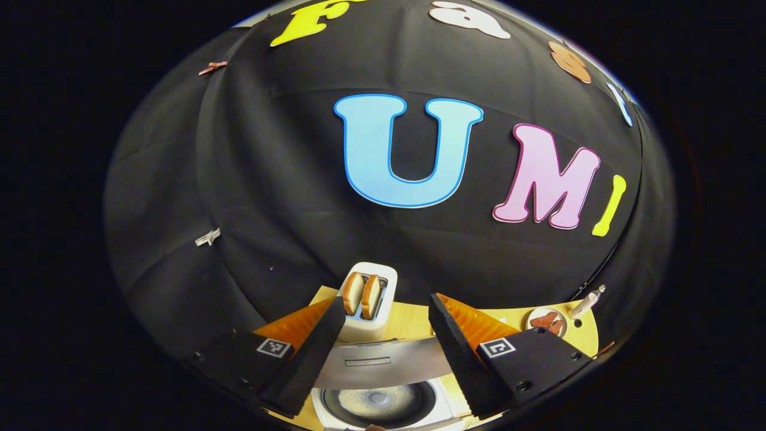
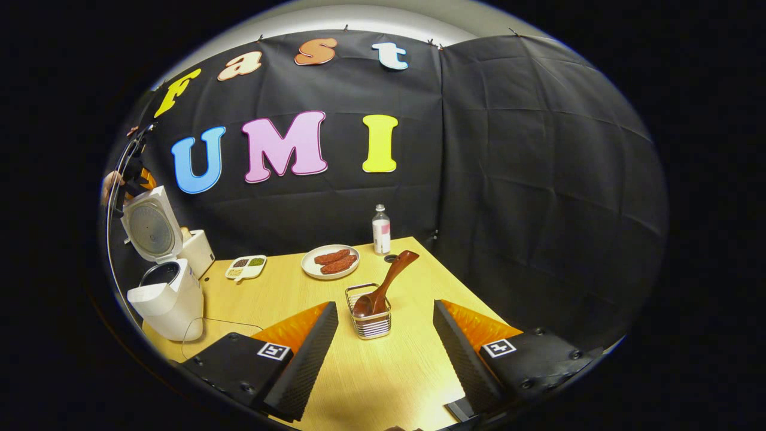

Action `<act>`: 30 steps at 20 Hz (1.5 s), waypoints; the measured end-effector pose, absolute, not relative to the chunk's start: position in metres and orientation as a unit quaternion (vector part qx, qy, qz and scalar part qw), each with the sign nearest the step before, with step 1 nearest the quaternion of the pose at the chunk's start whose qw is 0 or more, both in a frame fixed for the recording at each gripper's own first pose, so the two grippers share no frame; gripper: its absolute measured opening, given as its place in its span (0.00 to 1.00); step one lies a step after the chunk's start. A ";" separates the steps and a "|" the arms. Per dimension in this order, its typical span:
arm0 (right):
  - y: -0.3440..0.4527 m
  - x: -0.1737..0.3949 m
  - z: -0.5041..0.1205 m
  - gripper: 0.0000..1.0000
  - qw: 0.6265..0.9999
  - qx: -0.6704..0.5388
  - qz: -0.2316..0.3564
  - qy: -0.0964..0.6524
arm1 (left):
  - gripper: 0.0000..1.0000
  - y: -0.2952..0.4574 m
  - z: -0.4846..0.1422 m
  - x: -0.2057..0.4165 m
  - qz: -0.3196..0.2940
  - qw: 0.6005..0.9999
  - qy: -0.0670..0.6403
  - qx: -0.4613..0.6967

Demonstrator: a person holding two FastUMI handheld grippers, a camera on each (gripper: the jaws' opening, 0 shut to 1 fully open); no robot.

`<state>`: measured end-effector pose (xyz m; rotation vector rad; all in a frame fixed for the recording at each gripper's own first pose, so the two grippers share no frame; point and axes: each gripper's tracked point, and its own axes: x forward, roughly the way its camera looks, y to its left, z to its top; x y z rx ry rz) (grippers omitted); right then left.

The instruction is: Close the left gripper, press the button to open the rice cooker; take a wooden spoon from the chopstick holder with the right hand, scoop a spoonful of rice and pour it into the rice cooker, then put the wooden spoon back into the chopstick holder.

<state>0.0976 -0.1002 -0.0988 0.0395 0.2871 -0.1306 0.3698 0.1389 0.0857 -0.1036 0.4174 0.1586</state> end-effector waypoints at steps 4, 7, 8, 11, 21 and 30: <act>-0.102 0.103 -0.106 1.00 0.986 0.029 -0.052 0.153 | 0.99 0.122 0.062 0.332 0.073 0.971 0.221 -0.061; -0.102 0.112 -0.107 1.00 0.987 0.015 -0.026 0.159 | 0.97 0.111 0.035 0.304 0.075 0.966 0.238 -0.068; -0.104 0.115 -0.106 1.00 0.987 0.011 -0.018 0.161 | 0.97 0.108 0.023 0.294 0.077 0.963 0.248 -0.073; -0.110 0.122 -0.093 1.00 0.988 0.013 0.001 0.153 | 0.97 0.102 -0.013 0.273 0.087 0.960 0.260 -0.063; -0.063 0.129 -0.056 1.00 0.992 -0.026 0.051 0.114 | 0.98 0.082 -0.091 0.238 0.084 0.966 0.241 -0.030; -0.037 0.114 -0.046 1.00 0.992 -0.057 0.071 0.087 | 0.99 0.079 -0.124 0.230 0.092 0.965 0.243 -0.013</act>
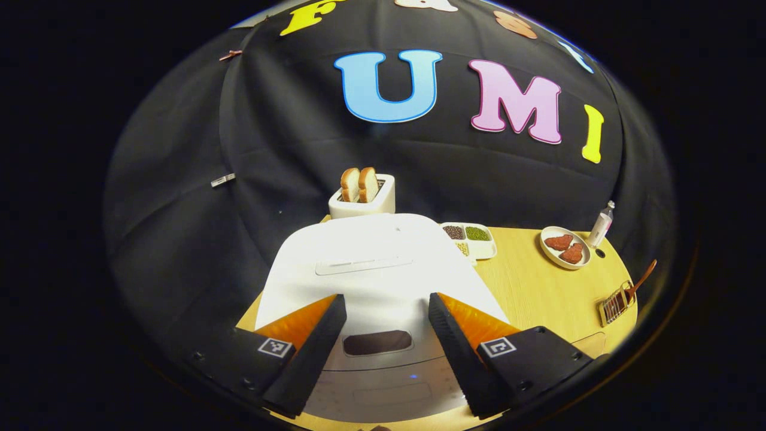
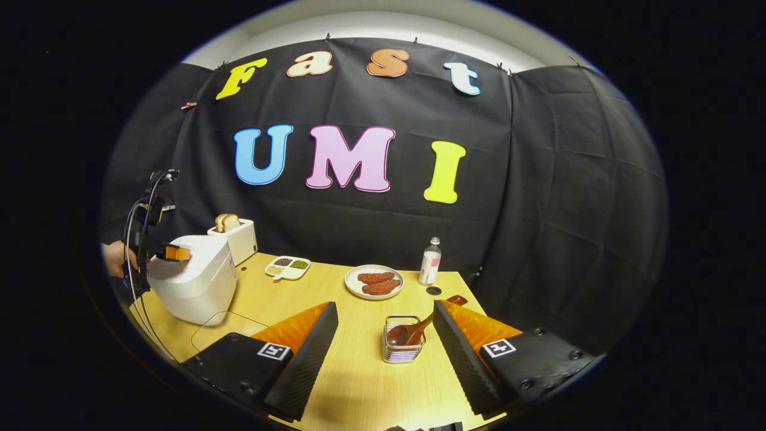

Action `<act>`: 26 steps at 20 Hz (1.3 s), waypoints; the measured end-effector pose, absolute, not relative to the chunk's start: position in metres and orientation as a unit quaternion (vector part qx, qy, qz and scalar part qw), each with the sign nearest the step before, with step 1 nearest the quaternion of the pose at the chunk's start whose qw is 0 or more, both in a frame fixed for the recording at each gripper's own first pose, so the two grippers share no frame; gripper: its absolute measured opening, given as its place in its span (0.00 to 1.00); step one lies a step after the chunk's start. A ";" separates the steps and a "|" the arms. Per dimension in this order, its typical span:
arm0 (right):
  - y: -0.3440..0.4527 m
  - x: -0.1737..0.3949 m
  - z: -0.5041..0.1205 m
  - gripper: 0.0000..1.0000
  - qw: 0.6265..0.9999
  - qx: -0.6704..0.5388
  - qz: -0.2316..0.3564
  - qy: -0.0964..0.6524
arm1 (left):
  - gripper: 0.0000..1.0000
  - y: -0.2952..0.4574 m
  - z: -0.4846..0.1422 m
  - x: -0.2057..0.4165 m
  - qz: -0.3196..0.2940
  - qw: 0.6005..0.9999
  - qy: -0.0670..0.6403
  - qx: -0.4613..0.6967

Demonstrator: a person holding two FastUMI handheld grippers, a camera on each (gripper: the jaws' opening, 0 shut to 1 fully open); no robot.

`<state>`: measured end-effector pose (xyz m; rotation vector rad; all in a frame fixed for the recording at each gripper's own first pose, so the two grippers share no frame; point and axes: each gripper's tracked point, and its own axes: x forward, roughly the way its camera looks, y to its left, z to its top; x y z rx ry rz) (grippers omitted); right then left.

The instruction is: Close the left gripper, press the button to open the rice cooker; take a wooden spoon from the chopstick holder with the right hand, scoop a spoonful of rice and pour it into the rice cooker, then put the wooden spoon back into the chopstick holder.

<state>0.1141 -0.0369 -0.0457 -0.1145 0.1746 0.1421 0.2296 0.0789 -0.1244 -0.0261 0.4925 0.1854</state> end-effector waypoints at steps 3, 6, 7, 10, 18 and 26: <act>-0.033 0.114 -0.048 1.00 0.993 -0.043 0.066 0.088 | 0.99 0.086 -0.124 0.227 0.093 0.967 0.237 -0.013; -0.028 0.110 -0.050 1.00 0.993 -0.031 0.067 0.090 | 0.99 0.086 -0.122 0.225 0.100 0.964 0.246 -0.013; -0.027 0.110 -0.050 1.00 0.993 -0.032 0.069 0.091 | 0.99 0.083 -0.120 0.226 0.097 0.963 0.250 -0.011; -0.026 0.111 -0.041 1.00 0.994 -0.032 0.069 0.082 | 0.98 0.071 -0.100 0.218 0.090 0.969 0.229 -0.007; -0.023 0.108 -0.015 1.00 0.996 -0.025 0.056 0.065 | 0.95 -0.004 0.018 0.124 0.033 0.997 0.076 -0.009; -0.026 0.060 -0.018 1.00 0.996 -0.006 0.006 0.091 | 0.95 -0.039 0.029 0.018 -0.014 0.998 0.035 -0.047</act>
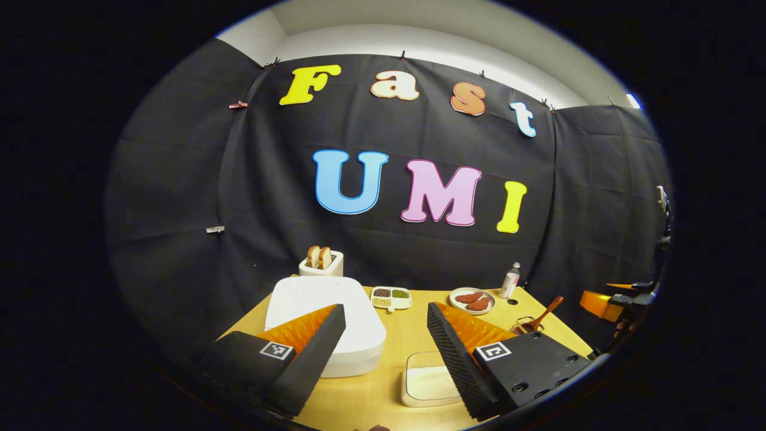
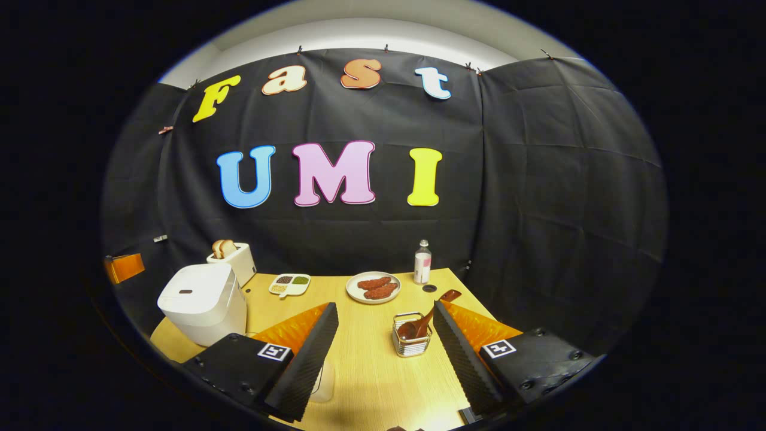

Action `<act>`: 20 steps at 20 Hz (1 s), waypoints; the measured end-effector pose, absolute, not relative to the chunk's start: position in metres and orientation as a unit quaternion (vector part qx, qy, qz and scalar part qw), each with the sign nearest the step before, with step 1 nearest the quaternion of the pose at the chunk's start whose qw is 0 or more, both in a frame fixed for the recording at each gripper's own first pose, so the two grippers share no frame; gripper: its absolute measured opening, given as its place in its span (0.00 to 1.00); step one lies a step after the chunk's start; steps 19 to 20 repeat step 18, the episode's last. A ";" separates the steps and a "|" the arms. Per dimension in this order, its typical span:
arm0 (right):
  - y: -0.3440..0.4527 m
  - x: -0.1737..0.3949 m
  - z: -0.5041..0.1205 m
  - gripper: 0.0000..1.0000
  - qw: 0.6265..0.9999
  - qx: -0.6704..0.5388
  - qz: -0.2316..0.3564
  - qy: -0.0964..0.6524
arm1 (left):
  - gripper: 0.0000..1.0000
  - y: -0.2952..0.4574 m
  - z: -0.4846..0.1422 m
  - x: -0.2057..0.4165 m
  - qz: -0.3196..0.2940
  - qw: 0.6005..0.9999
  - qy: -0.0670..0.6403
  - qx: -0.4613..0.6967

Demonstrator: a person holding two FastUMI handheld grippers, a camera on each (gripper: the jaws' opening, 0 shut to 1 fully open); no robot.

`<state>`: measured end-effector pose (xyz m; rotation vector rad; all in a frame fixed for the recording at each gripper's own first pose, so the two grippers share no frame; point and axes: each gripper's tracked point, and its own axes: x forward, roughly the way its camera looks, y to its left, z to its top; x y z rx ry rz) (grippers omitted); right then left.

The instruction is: Close the left gripper, press the button to open the rice cooker; take a wooden spoon from the chopstick holder with the right hand, scoop a spoonful of rice and pour it into the rice cooker, then put the wooden spoon back into the chopstick holder.

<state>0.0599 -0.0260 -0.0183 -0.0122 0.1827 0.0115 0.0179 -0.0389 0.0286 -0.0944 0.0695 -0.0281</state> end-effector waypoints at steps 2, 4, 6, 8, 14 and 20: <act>-0.020 0.044 -0.017 1.00 0.996 0.002 -0.005 0.093 | 0.95 -0.044 0.026 0.004 -0.026 0.998 0.030 -0.042; -0.017 0.029 -0.018 1.00 0.996 0.000 -0.013 0.093 | 0.95 -0.045 0.022 -0.005 -0.034 0.998 0.030 -0.043; -0.013 0.019 -0.015 1.00 0.996 -0.002 -0.018 0.087 | 0.95 -0.050 0.017 -0.009 -0.048 0.997 0.029 -0.044; -0.009 0.011 -0.009 1.00 0.997 -0.001 -0.015 0.076 | 0.95 -0.051 0.013 -0.011 -0.054 0.997 0.034 -0.031; -0.021 -0.007 -0.003 1.00 0.998 -0.016 0.027 0.058 | 0.95 -0.062 0.023 -0.024 -0.028 0.998 0.027 -0.044; -0.031 -0.021 0.006 1.00 0.996 -0.009 0.074 0.048 | 0.95 -0.079 0.024 -0.044 -0.002 0.999 0.031 -0.034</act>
